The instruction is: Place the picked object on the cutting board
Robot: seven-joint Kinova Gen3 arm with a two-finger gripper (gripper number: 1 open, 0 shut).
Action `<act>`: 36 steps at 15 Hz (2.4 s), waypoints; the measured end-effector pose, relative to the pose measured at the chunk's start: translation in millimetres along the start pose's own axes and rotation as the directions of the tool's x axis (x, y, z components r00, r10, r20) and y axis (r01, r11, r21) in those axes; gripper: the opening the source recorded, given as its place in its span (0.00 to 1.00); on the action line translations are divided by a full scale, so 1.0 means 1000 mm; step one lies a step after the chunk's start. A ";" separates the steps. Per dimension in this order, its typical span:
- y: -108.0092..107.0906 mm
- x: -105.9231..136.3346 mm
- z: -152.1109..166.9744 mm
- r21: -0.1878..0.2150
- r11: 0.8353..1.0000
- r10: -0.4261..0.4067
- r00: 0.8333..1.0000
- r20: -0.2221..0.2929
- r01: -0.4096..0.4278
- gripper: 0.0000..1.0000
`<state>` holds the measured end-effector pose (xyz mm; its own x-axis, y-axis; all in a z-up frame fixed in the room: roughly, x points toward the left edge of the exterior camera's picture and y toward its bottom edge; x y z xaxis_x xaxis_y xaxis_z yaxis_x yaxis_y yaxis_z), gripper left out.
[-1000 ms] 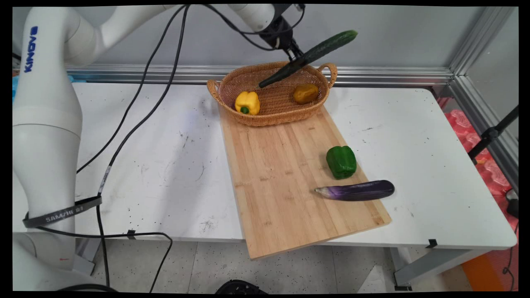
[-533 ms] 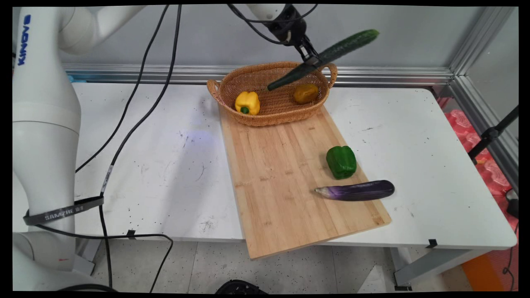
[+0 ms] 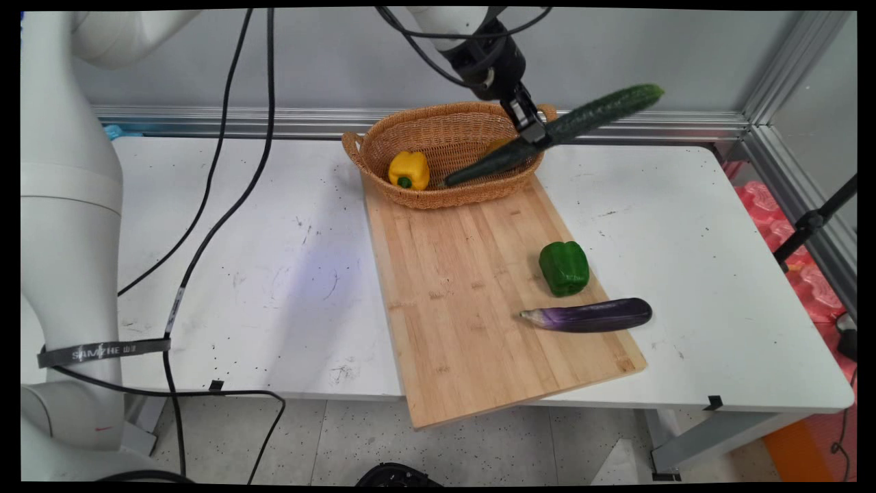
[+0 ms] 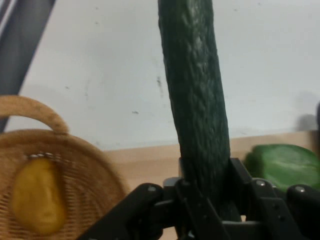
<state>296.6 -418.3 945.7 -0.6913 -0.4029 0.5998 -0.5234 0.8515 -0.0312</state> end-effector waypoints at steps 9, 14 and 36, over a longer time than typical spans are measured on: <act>0.050 -0.046 0.024 -0.006 1.000 0.012 0.998 0.062 -0.011 0.00; 0.055 -0.071 0.047 0.002 1.000 0.030 0.995 0.094 -0.030 0.00; 0.036 -0.103 0.093 -0.012 0.996 0.092 0.990 0.109 -0.092 1.00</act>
